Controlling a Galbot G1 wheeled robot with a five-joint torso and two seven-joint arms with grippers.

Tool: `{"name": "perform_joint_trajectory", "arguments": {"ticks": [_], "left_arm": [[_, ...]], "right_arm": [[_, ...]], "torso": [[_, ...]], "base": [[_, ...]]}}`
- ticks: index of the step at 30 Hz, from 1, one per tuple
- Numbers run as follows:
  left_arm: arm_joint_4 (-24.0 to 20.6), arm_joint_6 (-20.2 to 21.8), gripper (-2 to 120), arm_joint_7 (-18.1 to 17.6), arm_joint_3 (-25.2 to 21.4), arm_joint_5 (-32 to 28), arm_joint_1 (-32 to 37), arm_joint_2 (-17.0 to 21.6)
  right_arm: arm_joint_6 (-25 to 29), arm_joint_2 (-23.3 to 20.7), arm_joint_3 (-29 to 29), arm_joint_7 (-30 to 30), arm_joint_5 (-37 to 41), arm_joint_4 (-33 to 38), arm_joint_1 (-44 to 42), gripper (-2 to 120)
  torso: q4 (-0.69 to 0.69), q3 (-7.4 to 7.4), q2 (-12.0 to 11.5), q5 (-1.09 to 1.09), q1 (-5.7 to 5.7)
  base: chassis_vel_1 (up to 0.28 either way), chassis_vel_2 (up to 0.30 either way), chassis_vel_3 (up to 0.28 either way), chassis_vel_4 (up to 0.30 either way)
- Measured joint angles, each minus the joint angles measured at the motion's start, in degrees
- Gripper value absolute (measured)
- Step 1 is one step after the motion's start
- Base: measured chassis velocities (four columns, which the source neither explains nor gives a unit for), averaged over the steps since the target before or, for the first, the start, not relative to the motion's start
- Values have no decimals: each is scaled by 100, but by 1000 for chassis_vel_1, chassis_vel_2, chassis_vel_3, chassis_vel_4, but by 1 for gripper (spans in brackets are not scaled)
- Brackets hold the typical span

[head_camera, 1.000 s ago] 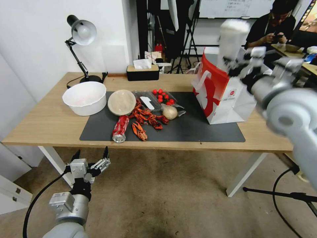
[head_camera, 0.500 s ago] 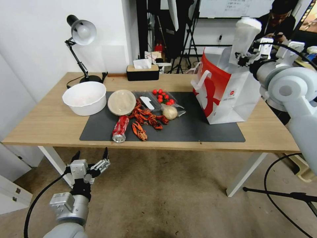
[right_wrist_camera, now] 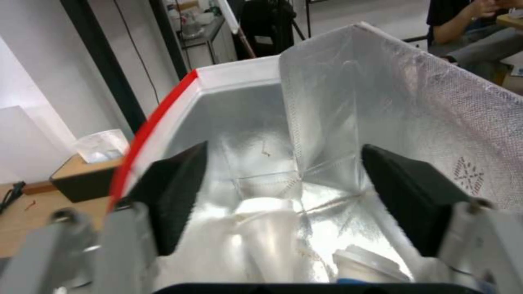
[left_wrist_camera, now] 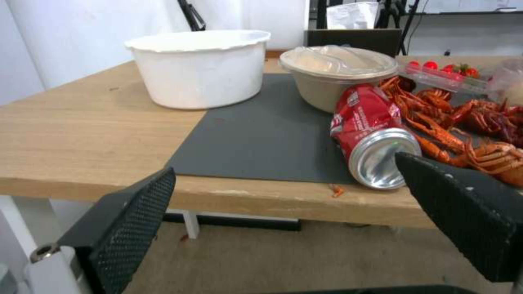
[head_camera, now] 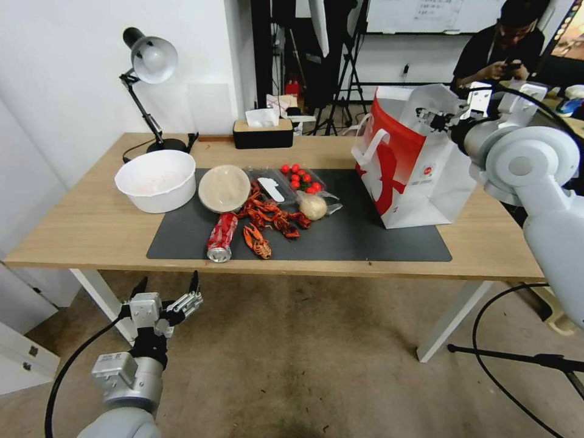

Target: Pick up the trash from the table and place it into the takeout bag.

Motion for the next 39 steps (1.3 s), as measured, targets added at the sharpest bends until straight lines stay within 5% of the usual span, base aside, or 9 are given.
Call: {"name": "perform_joint_trajectory", "arguments": {"ticks": [8,19,24,30,39], "left_arm": [[-20,-12,100,-3,-16,-2,18,-6],[-48,-54,100,13,-75,-26,15,4],[-39,-54,100,20,-68,-28,4,0],[16,-147,100,-31,-47,-31,-7,15],[16,-175,100,-33,-10,-22,-3,14]], "right_arm": [[2,-20,2,-88,-148,65,-23,99],[545,-129,14,-923,-1011,428,-357,100],[1097,-223,14,-1522,-1504,668,-727,100],[2361,-434,91,-2475,-2567,1039,-1661,100],[3223,-397,256,-2622,-3256,1359,-2871,100]], "torso": [[0,0,0,0,-1],[0,0,0,-1,-1],[0,0,0,0,-1],[-1,-1,1,0,-1],[-1,-1,1,2,-1]], "base": [[0,0,0,0],[0,0,0,0],[0,0,0,0],[0,0,0,0],[0,0,0,0]]}}
